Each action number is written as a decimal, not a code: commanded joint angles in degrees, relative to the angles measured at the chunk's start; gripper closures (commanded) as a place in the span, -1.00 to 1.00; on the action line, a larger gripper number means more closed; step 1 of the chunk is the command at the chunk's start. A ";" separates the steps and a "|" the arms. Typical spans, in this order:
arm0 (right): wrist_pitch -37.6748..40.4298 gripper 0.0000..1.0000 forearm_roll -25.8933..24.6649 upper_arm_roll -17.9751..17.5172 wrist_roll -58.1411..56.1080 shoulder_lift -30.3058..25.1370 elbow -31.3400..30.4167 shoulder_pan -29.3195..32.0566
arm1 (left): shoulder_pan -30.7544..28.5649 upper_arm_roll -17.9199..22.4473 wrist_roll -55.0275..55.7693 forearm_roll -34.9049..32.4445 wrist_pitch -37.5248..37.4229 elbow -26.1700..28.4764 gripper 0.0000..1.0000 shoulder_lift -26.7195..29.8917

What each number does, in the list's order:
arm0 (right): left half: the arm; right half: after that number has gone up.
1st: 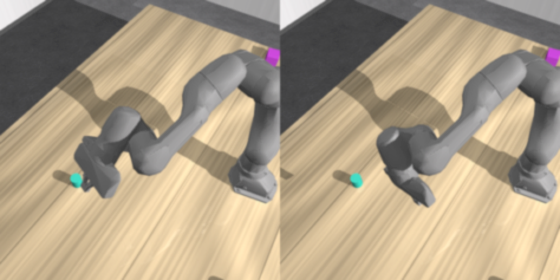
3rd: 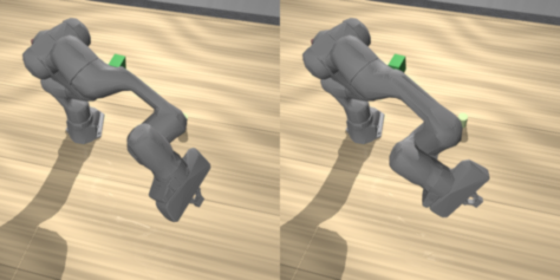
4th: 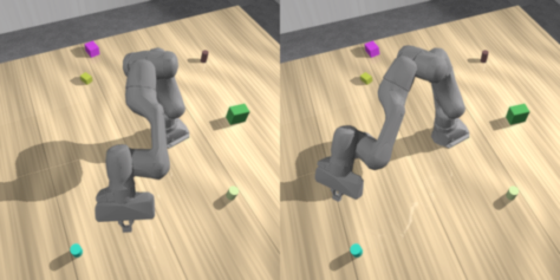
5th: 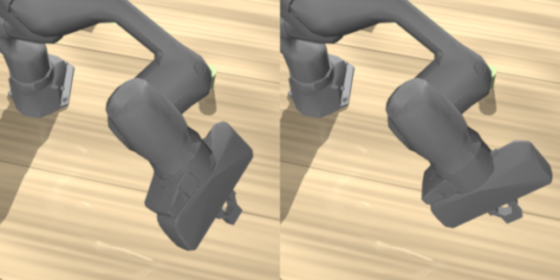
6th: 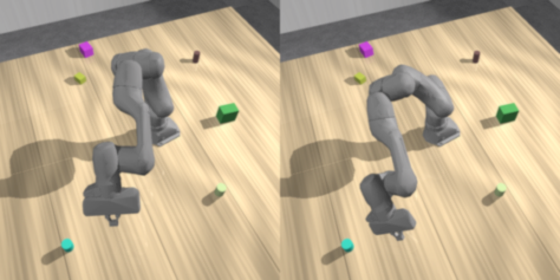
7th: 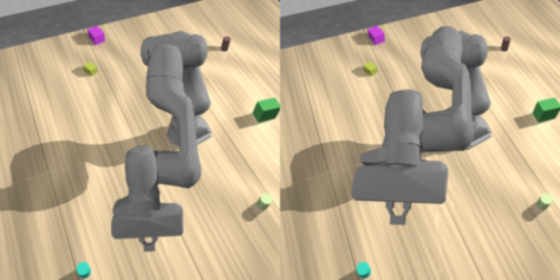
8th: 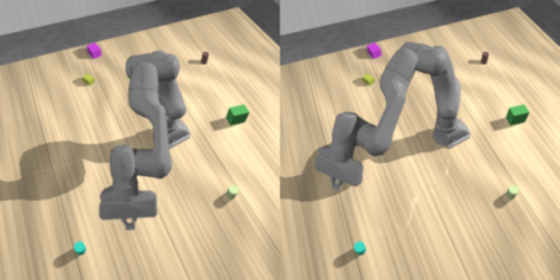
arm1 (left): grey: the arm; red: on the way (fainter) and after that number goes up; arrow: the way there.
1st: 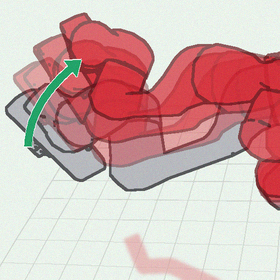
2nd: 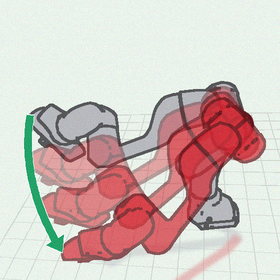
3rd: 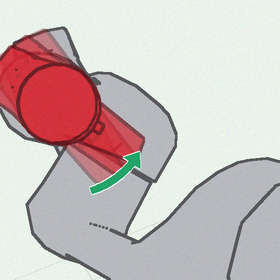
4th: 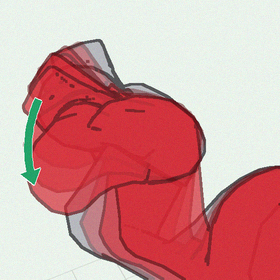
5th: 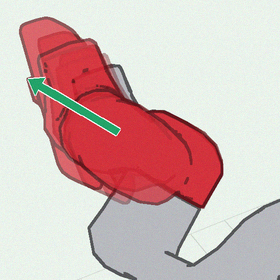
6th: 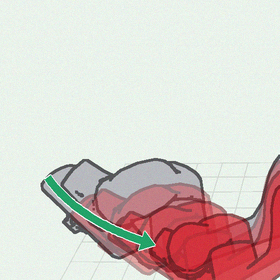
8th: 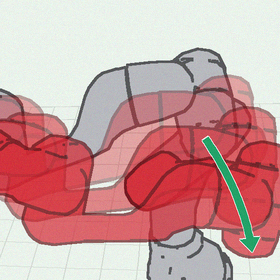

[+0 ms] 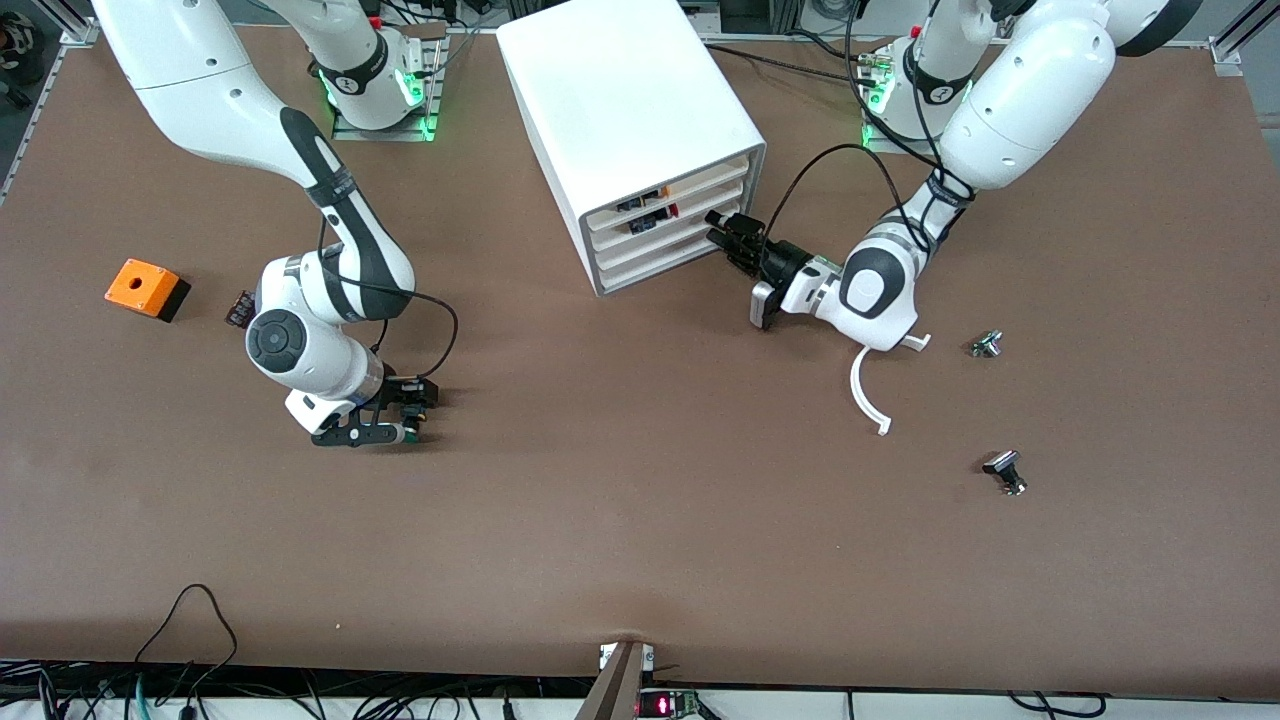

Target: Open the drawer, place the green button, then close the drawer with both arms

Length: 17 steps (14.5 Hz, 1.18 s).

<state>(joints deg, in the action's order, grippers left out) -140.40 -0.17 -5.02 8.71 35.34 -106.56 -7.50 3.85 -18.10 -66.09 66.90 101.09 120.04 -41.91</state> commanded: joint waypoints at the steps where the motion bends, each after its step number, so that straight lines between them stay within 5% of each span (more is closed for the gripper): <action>1: -0.92 -0.22 0.61 -0.08 0.16 -0.45 -0.49 -0.32 | 0.10 -0.09 -2.55 1.74 0.69 0.54 0.99 -0.28; 7: -0.40 1.00 0.69 -0.08 0.34 -1.06 0.47 -1.37 | 0.02 -0.18 -2.73 1.74 0.25 0.54 1.00 -0.19; 11: 0.65 1.00 0.61 -0.17 4.55 -2.20 1.88 -2.43 | -2.08 -0.09 -1.42 1.74 -0.88 0.11 1.00 -0.02; 17: 17.42 1.00 0.70 -2.89 16.67 -6.51 10.22 -3.40 | -5.16 1.84 7.62 -1.07 -2.56 -4.99 1.00 -0.10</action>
<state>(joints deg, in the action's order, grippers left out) -128.92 -0.16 -6.75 21.21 31.07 -99.04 -10.64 -0.43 -16.96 -63.51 66.75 99.45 117.28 -42.22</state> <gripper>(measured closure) 0.590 0.855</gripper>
